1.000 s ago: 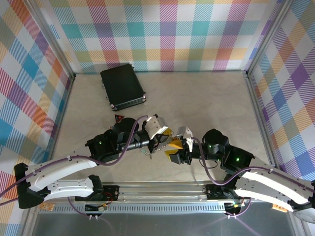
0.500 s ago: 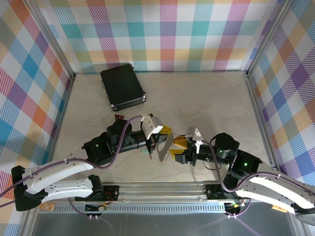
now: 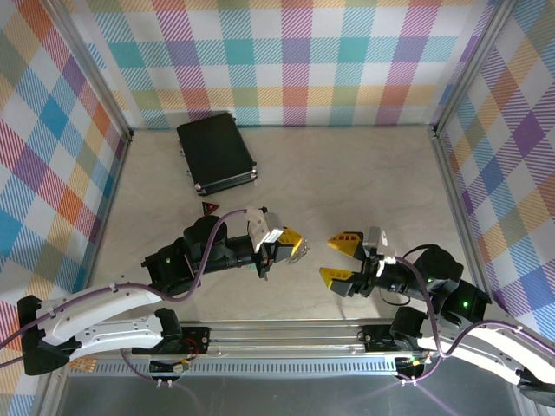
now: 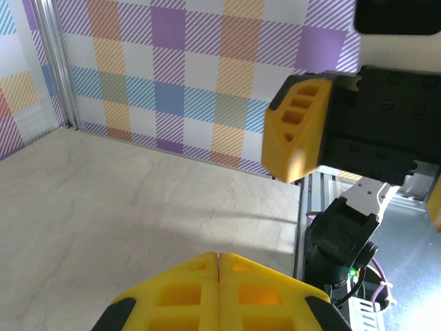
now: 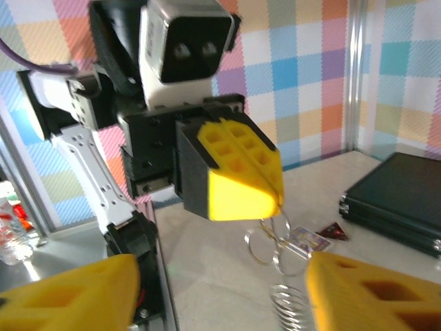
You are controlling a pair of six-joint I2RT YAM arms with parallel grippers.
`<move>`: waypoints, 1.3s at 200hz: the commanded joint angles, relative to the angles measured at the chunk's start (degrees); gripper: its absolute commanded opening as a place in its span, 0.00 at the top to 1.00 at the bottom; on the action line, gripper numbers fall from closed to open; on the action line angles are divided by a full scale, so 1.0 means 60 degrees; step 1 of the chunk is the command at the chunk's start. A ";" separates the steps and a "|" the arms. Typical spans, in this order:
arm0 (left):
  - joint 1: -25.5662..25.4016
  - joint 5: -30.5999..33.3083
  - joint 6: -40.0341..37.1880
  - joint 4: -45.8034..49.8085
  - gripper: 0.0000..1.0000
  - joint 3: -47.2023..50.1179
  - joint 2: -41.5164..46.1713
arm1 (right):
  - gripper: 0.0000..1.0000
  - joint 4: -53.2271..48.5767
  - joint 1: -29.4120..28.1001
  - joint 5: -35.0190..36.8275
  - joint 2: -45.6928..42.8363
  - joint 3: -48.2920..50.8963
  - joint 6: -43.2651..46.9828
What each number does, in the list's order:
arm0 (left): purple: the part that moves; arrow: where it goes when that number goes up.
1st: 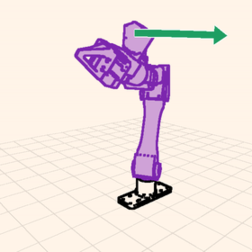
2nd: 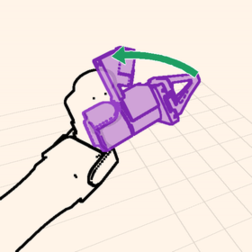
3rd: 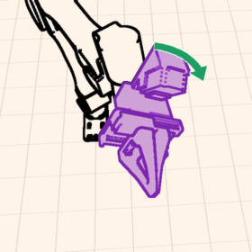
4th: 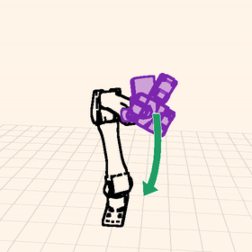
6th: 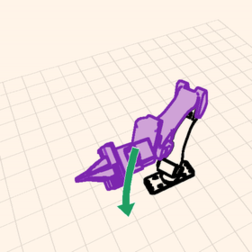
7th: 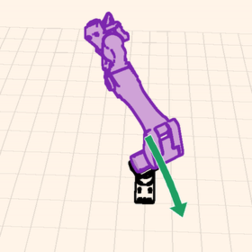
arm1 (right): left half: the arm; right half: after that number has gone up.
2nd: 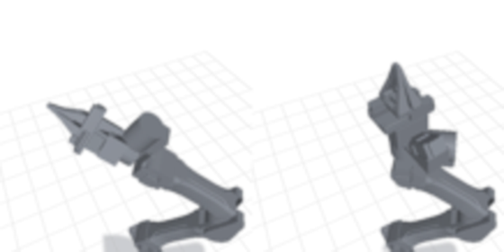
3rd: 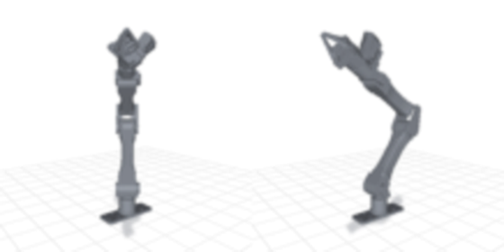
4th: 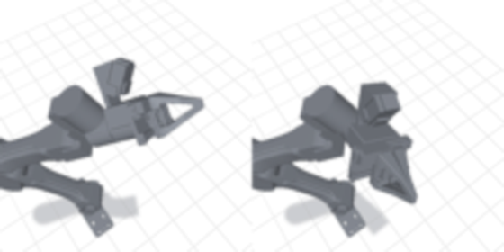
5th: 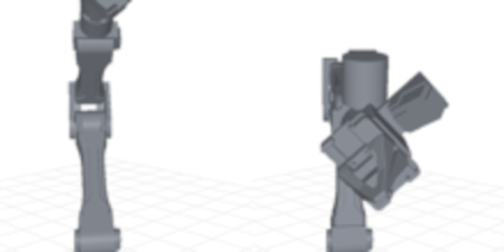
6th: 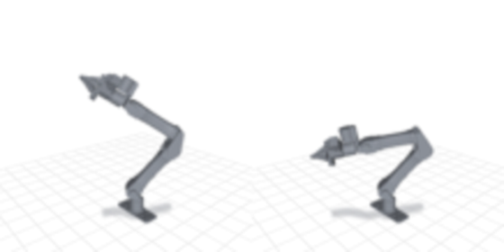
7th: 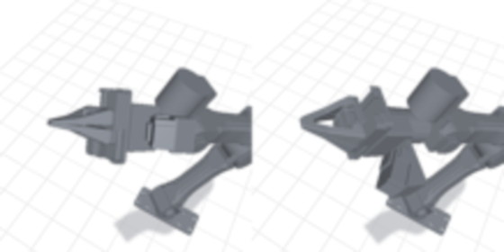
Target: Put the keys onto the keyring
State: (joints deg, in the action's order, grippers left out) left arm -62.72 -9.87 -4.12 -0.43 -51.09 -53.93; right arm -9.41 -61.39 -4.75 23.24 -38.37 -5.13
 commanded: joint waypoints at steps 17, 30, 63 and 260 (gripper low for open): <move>-0.0108 -0.0086 0.0101 -0.0595 1.00 -0.0200 0.0108 | 0.23 -0.0477 -0.0046 0.0670 0.0730 0.0034 0.0362; -0.0108 -0.0066 0.0081 -0.0588 1.00 -0.0233 0.0090 | 0.24 -0.0335 -0.0066 0.0744 0.0931 0.0117 0.0425; -0.0110 -0.0112 0.0101 -0.0580 1.00 -0.0290 0.0115 | 0.30 0.0190 -0.0051 0.0764 0.1031 0.0316 0.0460; -0.0108 0.0583 0.0863 -0.1672 1.00 -0.0018 -0.0375 | 0.81 0.2476 -0.0059 0.1526 0.2037 0.1112 0.0179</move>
State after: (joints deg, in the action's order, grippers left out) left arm -62.83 -7.16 0.38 -6.44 -51.13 -56.07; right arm 3.03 -61.49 1.98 35.70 -31.44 -4.23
